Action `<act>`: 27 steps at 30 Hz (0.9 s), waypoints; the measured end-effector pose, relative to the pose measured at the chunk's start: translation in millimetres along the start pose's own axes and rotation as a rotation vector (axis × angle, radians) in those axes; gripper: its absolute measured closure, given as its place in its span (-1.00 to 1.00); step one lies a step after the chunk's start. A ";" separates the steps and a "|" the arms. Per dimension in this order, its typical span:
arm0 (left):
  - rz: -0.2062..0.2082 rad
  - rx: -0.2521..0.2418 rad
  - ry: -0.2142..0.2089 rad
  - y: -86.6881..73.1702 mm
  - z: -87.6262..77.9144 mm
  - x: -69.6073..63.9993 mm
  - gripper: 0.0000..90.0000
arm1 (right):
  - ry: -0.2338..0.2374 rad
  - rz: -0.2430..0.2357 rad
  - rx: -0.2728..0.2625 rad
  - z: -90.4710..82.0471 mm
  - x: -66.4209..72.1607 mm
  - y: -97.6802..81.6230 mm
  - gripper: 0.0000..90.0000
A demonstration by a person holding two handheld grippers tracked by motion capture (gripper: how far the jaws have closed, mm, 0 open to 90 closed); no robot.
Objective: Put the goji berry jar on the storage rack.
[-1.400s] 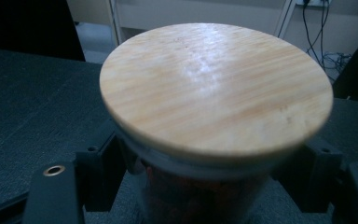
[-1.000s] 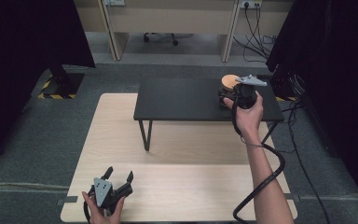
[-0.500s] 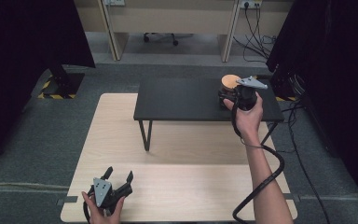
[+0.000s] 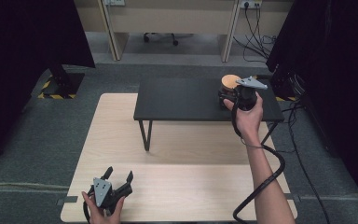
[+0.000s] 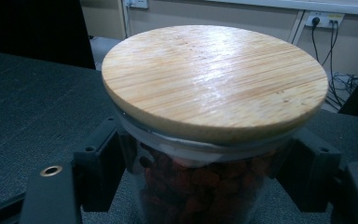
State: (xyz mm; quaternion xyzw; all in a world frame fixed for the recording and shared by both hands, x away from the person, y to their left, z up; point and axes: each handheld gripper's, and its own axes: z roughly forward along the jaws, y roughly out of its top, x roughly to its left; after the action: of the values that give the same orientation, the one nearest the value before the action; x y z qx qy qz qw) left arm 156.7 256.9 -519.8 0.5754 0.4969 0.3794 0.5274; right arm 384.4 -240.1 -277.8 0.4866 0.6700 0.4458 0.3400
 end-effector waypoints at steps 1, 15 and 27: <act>0.000 0.000 0.000 -0.1 -0.1 0.0 -0.59 | 0.000 0.000 -0.001 0.0 0.0 -0.2 -0.43; -0.002 -0.002 0.000 -0.3 -0.1 0.1 -0.59 | -0.019 0.020 -0.057 -13.7 1.9 -10.2 -0.91; 0.004 -0.005 0.001 -0.9 -0.5 -0.5 -0.59 | 0.014 0.001 -0.127 -47.7 -2.3 -32.4 -0.97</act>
State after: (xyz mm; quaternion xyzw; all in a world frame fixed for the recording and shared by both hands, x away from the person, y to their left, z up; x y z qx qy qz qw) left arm 156.0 256.5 -520.5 0.5749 0.4951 0.3818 0.5278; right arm 331.3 -259.2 -290.1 0.4612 0.6426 0.4908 0.3653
